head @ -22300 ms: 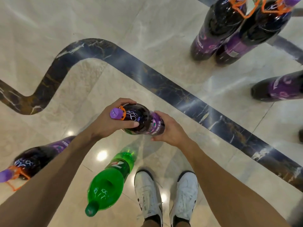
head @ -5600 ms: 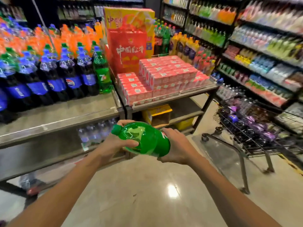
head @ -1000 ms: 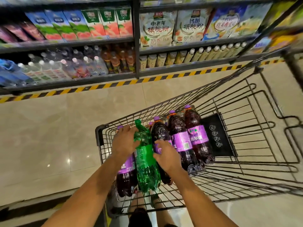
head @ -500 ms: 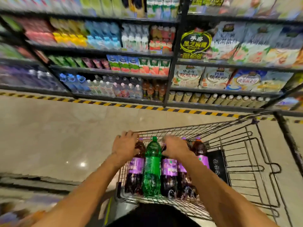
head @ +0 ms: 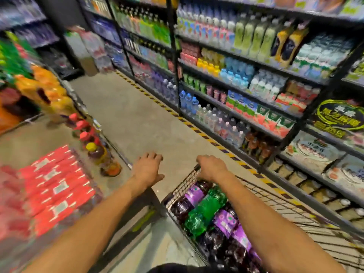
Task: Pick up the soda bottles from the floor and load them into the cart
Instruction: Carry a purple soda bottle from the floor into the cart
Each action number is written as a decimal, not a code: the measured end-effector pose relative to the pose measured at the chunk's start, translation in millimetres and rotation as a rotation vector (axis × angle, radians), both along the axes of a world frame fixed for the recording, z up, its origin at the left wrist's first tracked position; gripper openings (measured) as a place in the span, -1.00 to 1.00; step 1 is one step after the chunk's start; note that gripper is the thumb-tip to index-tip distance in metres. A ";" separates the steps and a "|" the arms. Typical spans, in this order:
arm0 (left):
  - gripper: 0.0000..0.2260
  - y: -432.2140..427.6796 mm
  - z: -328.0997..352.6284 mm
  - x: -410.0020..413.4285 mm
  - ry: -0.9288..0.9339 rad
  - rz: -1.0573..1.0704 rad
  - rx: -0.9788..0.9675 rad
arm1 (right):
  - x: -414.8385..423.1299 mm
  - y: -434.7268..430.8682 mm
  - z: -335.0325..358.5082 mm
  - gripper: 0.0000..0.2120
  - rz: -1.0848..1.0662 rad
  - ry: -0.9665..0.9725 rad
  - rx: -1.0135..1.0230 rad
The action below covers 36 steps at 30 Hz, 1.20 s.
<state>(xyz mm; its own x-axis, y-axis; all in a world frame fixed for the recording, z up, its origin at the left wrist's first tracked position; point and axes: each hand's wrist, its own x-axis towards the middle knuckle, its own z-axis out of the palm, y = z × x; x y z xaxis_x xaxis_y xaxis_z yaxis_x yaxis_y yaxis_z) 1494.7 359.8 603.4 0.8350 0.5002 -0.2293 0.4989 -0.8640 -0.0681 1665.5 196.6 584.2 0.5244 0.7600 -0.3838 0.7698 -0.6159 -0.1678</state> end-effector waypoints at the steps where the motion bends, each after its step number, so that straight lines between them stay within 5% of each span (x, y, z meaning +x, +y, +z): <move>1: -0.40 2.7 5.6 -18.6 -0.012 0.042 0.012 | -9.1 9.5 5.4 -0.42 0.041 -0.001 0.000; 9: -0.39 29.6 31.1 -201.2 -0.125 0.411 0.091 | -128.3 100.6 45.1 -0.43 0.395 -0.059 0.051; 25: -0.30 -41.6 16.6 -557.7 -0.095 1.042 0.077 | -504.0 177.2 62.8 -0.29 1.080 -0.108 0.044; 29: -0.31 -68.5 23.5 -635.3 -0.087 1.210 0.092 | -595.3 182.6 64.8 -0.52 1.238 -0.102 0.051; 34: -0.37 -105.4 27.2 -732.1 -0.125 1.479 0.110 | -713.5 189.8 73.5 -0.40 1.493 -0.076 0.099; 36: -0.39 -120.3 26.8 -764.4 -0.160 1.563 0.119 | -759.1 196.8 74.3 -0.51 1.595 -0.072 0.070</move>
